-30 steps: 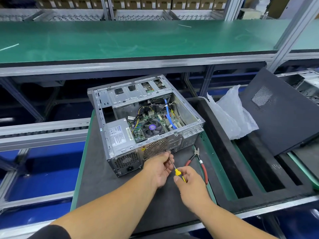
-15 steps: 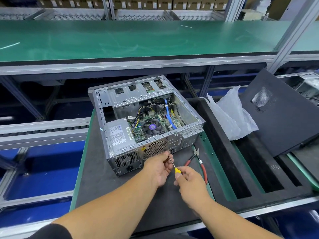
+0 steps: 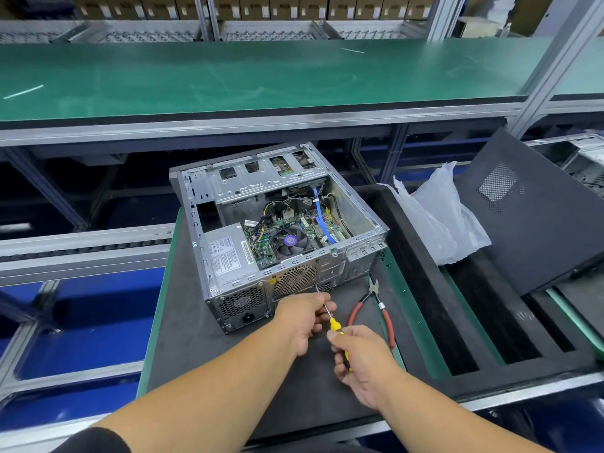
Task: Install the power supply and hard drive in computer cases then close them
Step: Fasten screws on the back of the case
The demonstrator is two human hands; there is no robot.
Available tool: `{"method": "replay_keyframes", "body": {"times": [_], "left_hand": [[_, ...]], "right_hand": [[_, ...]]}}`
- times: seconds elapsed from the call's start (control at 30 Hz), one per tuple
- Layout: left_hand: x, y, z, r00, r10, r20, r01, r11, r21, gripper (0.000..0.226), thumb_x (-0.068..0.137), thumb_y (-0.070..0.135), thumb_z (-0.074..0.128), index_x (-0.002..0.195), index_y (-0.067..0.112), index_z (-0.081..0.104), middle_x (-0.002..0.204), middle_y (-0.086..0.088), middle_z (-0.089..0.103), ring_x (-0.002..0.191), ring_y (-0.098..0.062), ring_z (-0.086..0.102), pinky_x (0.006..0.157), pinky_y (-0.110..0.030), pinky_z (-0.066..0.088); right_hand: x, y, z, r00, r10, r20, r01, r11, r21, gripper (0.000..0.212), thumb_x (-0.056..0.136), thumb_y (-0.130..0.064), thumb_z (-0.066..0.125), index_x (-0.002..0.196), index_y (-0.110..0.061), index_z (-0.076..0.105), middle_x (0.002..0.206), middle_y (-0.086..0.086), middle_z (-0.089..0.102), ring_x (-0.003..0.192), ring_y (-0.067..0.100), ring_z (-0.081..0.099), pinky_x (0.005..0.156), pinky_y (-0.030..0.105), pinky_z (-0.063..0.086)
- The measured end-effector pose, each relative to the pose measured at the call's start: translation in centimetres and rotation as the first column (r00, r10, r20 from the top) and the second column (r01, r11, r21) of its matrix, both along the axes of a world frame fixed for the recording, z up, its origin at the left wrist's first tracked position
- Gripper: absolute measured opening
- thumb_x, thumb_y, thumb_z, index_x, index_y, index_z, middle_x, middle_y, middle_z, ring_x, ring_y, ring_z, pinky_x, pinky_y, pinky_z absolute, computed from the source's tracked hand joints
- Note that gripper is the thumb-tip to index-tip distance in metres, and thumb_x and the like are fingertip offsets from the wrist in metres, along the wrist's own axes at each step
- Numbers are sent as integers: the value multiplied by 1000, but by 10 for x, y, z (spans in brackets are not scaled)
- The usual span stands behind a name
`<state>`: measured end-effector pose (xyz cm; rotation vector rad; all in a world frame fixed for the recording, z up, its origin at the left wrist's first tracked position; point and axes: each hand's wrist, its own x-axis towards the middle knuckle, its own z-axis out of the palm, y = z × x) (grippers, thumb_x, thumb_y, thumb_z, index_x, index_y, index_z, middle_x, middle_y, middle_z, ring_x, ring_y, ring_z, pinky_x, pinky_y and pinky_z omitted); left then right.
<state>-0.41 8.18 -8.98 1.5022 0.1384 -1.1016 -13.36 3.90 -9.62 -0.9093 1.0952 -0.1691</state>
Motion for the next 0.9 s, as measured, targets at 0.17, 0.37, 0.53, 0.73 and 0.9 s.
{"method": "replay_keyframes", "body": {"times": [0.17,0.37,0.53,0.73,0.9], "left_hand": [[1,5,1,996,-34,85,32,999,28,13,98,20,62,96,14,74,79,2,78,53,-7,57,52,-22,42],[-21,27,5,971,-222,87,225,974,-26,13,99,12,63,100,2,71,78,-11,67,54,-15,59,49,-26,50],[-20,32,33,794,-490,361,379,862,337,39,104,35,51,73,12,59,72,-8,65,73,-29,66,83,-45,59],[24,19,111,-47,-454,890,73,887,456,38,88,59,47,79,25,62,77,7,66,77,-22,62,69,-35,52],[79,-25,127,44,-893,449,433,422,797,55,85,61,70,117,16,66,113,-4,67,100,-25,63,91,-38,53]], "right_hand": [[2,7,3,1000,13,-18,-11,998,68,17,101,-24,66,106,-8,68,76,6,73,54,12,52,50,24,45],[5,14,4,1000,-7,12,5,992,124,26,107,-28,54,101,-7,67,73,7,69,52,11,45,47,23,36],[5,15,-1,999,-23,36,17,986,163,33,109,-34,48,96,-10,67,66,5,61,48,10,36,43,21,26],[-1,9,-8,996,-9,-84,-14,963,-270,22,88,-32,77,96,-17,62,69,0,58,49,14,42,47,28,34],[-3,20,-4,983,-56,-172,-27,896,-443,9,92,-30,74,90,-27,66,83,-5,69,65,11,59,59,25,43]]}}
